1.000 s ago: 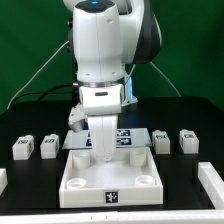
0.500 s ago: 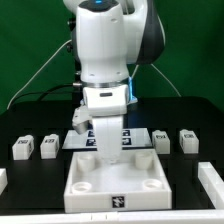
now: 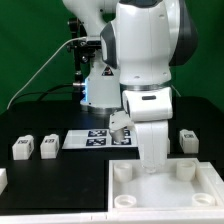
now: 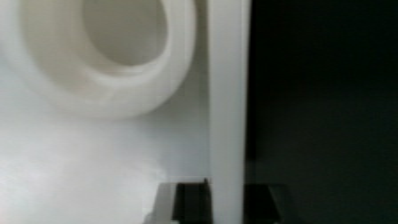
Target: Assemble one leg
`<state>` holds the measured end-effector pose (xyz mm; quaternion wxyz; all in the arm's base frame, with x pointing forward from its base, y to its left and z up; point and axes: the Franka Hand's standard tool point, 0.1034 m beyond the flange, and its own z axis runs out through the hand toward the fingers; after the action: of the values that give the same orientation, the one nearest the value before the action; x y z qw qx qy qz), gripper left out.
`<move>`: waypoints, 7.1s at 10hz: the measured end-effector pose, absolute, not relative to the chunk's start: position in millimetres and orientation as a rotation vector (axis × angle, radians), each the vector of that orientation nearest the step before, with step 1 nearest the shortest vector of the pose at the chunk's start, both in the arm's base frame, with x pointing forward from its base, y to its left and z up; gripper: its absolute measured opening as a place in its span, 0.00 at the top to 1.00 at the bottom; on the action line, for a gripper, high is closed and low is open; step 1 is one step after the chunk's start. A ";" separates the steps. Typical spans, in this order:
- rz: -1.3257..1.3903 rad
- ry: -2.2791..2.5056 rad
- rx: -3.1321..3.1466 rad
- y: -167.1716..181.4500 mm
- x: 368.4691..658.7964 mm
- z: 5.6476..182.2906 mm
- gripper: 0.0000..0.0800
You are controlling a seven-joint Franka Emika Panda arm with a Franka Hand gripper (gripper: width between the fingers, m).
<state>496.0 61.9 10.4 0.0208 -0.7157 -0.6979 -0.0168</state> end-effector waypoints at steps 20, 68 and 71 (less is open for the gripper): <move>-0.064 -1.918 -2.467 76.2 494.9 52.5 0.19; 0.874 -0.226 -2.974 125.1 469.6 115.2 0.64; 0.440 -0.202 -3.049 123.7 513.6 134.3 0.64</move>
Offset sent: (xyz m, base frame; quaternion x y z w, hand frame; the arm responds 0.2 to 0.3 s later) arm 0.0000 0.0000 0.0000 0.0000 0.0000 0.0000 1.0000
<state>513.6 123.7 134.3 0.0271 -0.9873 -0.0655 0.1424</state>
